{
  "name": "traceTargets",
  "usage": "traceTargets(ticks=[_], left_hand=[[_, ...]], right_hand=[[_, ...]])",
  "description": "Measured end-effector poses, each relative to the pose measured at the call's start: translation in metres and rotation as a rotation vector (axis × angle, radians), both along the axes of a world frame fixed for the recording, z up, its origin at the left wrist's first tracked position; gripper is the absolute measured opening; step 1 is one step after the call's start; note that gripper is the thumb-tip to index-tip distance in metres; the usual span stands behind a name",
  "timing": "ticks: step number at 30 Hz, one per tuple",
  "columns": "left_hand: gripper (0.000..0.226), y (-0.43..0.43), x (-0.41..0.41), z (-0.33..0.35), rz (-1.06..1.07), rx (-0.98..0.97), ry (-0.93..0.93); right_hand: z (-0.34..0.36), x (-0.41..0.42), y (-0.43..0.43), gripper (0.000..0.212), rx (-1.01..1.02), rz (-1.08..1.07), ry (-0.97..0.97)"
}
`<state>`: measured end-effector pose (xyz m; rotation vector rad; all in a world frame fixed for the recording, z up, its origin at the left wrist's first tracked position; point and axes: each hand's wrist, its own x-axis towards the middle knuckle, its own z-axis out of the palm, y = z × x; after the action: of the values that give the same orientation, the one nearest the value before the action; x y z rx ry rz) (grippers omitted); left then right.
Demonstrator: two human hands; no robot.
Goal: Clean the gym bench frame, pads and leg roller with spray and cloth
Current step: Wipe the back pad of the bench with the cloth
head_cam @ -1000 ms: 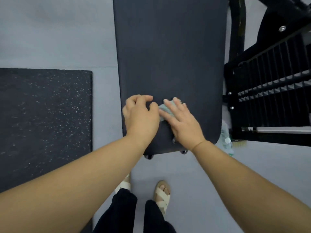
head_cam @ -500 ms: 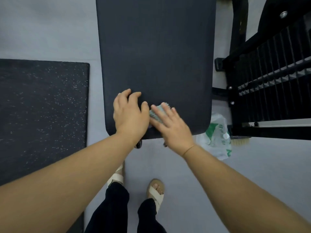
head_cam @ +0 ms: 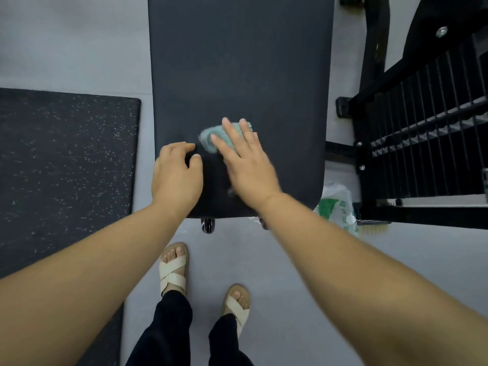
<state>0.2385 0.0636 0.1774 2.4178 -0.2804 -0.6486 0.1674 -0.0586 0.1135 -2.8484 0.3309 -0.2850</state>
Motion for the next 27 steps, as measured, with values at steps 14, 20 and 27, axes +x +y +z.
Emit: traceTargets(ticks=[14, 20, 27], left_hand=[[0.044, 0.02, 0.021, -0.001, 0.216, -0.063, 0.089], [0.042, 0.026, 0.036, 0.001, 0.215, -0.159, 0.241], [0.042, 0.033, 0.037, 0.006, 0.286, -0.294, 0.363]], right_hand=[[0.006, 0.06, 0.055, 0.051, 0.076, -0.235, -0.018], [0.01, 0.024, -0.051, 0.046, -0.077, -0.227, -0.009], [0.023, 0.08, -0.028, 0.05, 0.118, -0.888, 0.019]])
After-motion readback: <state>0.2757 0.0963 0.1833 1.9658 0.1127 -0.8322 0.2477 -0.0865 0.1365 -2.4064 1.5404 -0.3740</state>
